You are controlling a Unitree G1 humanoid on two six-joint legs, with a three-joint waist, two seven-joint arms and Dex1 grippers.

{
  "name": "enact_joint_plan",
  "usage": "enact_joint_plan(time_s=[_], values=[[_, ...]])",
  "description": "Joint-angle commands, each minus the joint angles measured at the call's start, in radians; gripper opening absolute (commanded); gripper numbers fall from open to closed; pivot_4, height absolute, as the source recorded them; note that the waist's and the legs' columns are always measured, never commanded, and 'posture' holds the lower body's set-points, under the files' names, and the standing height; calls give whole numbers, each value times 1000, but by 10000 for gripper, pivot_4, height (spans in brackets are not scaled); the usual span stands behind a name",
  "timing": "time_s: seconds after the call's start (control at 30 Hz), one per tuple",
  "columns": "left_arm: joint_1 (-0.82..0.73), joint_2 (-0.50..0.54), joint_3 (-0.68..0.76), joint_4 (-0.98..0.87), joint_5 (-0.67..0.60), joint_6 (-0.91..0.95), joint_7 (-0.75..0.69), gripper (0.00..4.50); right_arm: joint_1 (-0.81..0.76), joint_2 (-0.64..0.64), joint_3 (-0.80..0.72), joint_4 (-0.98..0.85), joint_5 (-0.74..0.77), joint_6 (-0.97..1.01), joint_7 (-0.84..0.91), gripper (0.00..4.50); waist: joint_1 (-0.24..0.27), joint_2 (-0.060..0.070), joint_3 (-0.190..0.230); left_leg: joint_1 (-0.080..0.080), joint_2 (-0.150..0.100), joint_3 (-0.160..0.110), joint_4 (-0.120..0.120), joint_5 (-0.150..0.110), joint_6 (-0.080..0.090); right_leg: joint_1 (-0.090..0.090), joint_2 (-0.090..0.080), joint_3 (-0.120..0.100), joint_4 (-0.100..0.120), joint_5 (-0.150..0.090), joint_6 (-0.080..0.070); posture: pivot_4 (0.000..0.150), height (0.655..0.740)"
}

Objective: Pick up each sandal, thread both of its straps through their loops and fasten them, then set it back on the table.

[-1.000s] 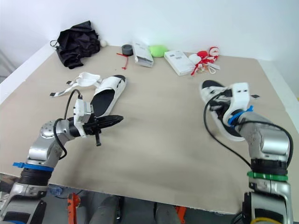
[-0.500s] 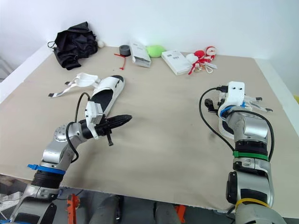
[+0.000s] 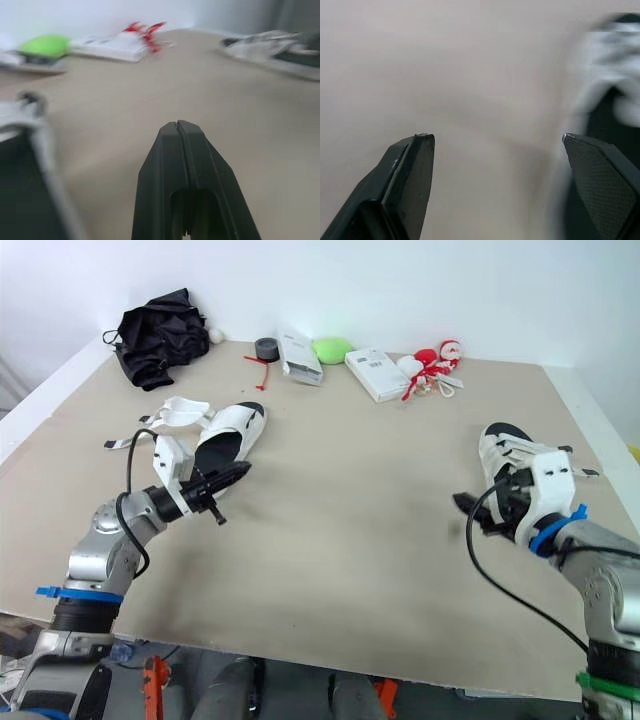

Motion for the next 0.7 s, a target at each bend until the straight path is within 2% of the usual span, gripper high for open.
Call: enact_joint_plan(time_s=[0.03, 0.1, 0.13, 0.2, 0.23, 0.33, 0.5, 0.7], values=[[-75, 0, 58, 78, 8, 55, 108, 7118, -17, 37, -3, -185, 110, -28, 23, 44470, -1, 0, 0, 1, 0, 0, 0, 2, 0, 0, 0, 0, 0, 1, 1, 1500, 7322], [-93, 14, 45, 110, 38, 72, 130, 15965, -29, 50, 78, -222, 92, -38, 15, 44470, -2, 0, 0, 1, 0, 0, 0, 4, 0, 0, 1, 0, 0, 3, 1, 1500, 7322], [-101, 18, 38, 123, 50, 73, 135, 18329, -40, 58, 113, -229, 84, -39, 5, 44470, -2, -1, 0, 1, 0, 0, 0, 4, -1, 1, 0, 1, 0, 4, 1, 1500, 7322], [-124, 16, 31, 149, 68, 77, 153, 26941, -69, 82, 163, -220, 74, -41, -21, 44470, -2, -1, 0, 2, 0, 0, 0, 6, -1, 1, 0, 1, 0, 5, 1, 1500, 7322], [-136, 14, 25, 161, 78, 78, 158, 29763, -77, 92, 181, -224, 74, -46, -26, 44470, -1, -1, 0, 2, 0, 0, 0, 6, -1, 1, 0, 1, 0, 6, 1, 1500, 7322], [-174, 8, -7, 205, 119, 95, 175, 43859, -86, 119, 195, -249, 96, -59, -34, 44470, 7, -1, 0, 1, 0, 0, 0, 7, -1, 1, 0, 1, 0, 6, 1, 1500, 7322], [-267, -18, -36, 324, 170, 128, 211, 43859, -86, 154, 212, -302, 131, -65, -53, 44470, 13, -1, 0, 0, -1, 0, -1, 7, -2, 0, 0, 1, -1, 6, 2, 1500, 7322], [-424, -72, -50, 586, 199, 146, 199, 43859, -99, 197, 288, -358, 121, -83, -95, 44470, 12, -1, 1, 0, 0, 0, -1, 7, -2, -1, 1, 1, -1, 6, 2, 1500, 7322]])
